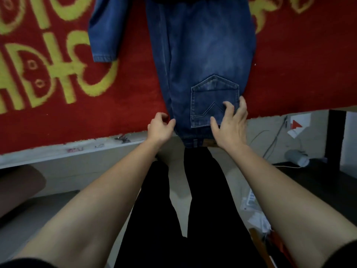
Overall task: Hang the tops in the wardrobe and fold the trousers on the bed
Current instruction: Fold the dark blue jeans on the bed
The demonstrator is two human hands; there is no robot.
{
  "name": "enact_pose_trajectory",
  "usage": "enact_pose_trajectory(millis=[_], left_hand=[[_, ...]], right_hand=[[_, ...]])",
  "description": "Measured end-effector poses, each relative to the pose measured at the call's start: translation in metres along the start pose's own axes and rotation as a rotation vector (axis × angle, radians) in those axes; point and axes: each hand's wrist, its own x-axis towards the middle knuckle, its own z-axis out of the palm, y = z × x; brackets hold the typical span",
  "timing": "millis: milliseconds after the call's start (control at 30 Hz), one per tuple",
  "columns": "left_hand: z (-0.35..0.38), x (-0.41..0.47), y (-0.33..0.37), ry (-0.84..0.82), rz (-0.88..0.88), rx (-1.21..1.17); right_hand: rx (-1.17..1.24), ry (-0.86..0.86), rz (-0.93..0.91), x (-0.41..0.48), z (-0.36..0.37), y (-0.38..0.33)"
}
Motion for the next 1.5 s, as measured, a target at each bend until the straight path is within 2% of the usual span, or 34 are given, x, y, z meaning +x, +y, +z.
enact_pose_trajectory(millis=[133, 267, 333, 467, 600, 800, 833, 900, 933, 1000, 1033, 1100, 1167, 1267, 1400, 1467, 1500], left_hand=[[-0.001, 0.001, 0.006, -0.065, 0.042, -0.191], [-0.015, 0.001, 0.030, -0.046, 0.107, -0.423], [-0.025, 0.009, 0.047, -0.017, 0.160, -0.476], [-0.039, 0.031, 0.068, 0.018, 0.287, -0.334], [-0.043, 0.047, 0.063, 0.060, 0.309, -0.130], [-0.037, 0.032, 0.050, -0.099, 0.208, -0.059], [-0.036, 0.026, 0.046, -0.144, 0.188, -0.079], [-0.035, 0.016, 0.035, -0.224, 0.157, -0.175], [-0.035, 0.014, 0.029, -0.245, 0.139, -0.213], [-0.034, 0.013, 0.019, -0.242, 0.096, -0.264], [-0.034, 0.013, 0.015, -0.220, 0.070, -0.297], [-0.031, 0.014, 0.009, -0.151, 0.022, -0.348], [-0.024, 0.014, 0.008, -0.111, -0.013, -0.378], [-0.013, 0.010, 0.007, -0.172, -0.031, -0.432], [-0.001, -0.003, -0.011, -0.323, 0.081, -0.238], [0.001, -0.009, -0.020, -0.348, 0.078, -0.176], [0.000, -0.012, -0.021, -0.348, 0.054, -0.207]], right_hand=[[-0.045, 0.002, -0.020, -0.015, 0.009, -0.004], [-0.006, 0.017, -0.161, -0.039, 0.019, -0.025], [-0.013, -0.034, -0.149, -0.047, 0.025, -0.039], [0.088, -0.051, -0.064, -0.040, 0.032, -0.058], [0.324, 0.070, -0.027, -0.015, 0.013, -0.038], [0.262, -0.027, -0.065, -0.001, -0.012, -0.019], [0.309, 0.005, 0.000, 0.000, -0.013, -0.021], [0.492, 0.060, 0.243, 0.010, -0.018, -0.019], [0.672, 0.069, 0.400, 0.018, -0.021, -0.015], [1.186, 0.057, 0.689, 0.028, -0.031, -0.013], [1.366, 0.040, 0.784, 0.029, -0.035, -0.013], [1.470, -0.022, 0.847, 0.032, -0.038, -0.009], [1.339, -0.059, 0.781, 0.034, -0.036, -0.006], [0.844, 0.091, 0.576, 0.031, -0.030, -0.010], [0.297, 0.353, 0.129, 0.023, -0.032, -0.032], [0.021, 0.346, -0.154, 0.028, -0.037, -0.036], [-0.081, 0.282, -0.280, 0.031, -0.042, -0.038]])
